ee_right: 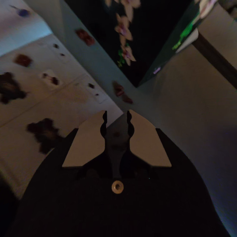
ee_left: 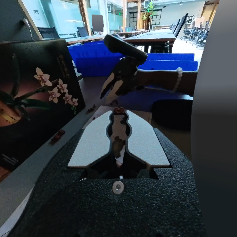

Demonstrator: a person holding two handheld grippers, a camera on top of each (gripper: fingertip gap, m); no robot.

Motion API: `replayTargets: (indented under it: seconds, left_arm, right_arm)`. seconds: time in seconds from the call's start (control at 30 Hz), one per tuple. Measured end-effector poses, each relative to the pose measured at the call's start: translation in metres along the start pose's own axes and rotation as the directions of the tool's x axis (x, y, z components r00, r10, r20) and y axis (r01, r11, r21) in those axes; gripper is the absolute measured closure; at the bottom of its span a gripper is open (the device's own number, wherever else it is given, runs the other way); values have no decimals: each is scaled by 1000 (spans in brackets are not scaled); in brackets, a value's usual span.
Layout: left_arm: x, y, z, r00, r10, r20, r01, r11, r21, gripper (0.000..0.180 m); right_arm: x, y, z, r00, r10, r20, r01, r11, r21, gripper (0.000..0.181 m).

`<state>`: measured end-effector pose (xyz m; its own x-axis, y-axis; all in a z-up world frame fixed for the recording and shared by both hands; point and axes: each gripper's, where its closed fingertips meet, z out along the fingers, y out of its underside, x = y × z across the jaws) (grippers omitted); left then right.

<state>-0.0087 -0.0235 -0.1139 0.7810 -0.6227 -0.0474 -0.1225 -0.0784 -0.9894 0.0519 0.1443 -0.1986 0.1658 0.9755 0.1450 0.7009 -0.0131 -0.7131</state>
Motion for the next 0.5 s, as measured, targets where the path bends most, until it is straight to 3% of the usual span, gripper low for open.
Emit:
replayTargets:
  seconds: [0.3, 0.5]
  left_arm:
    - [1, 8, -1, 999, -25, -33, 25, 1000, -10, 166]
    - [0, 11, -1, 998, -43, -37, 42, 999, -9, 166]
  right_arm:
    - [16, 0, 30, 998, 54, -26, -55, 996, -64, 149]
    - [19, 0, 35, 997, 78, -4, -78, 995, -65, 161]
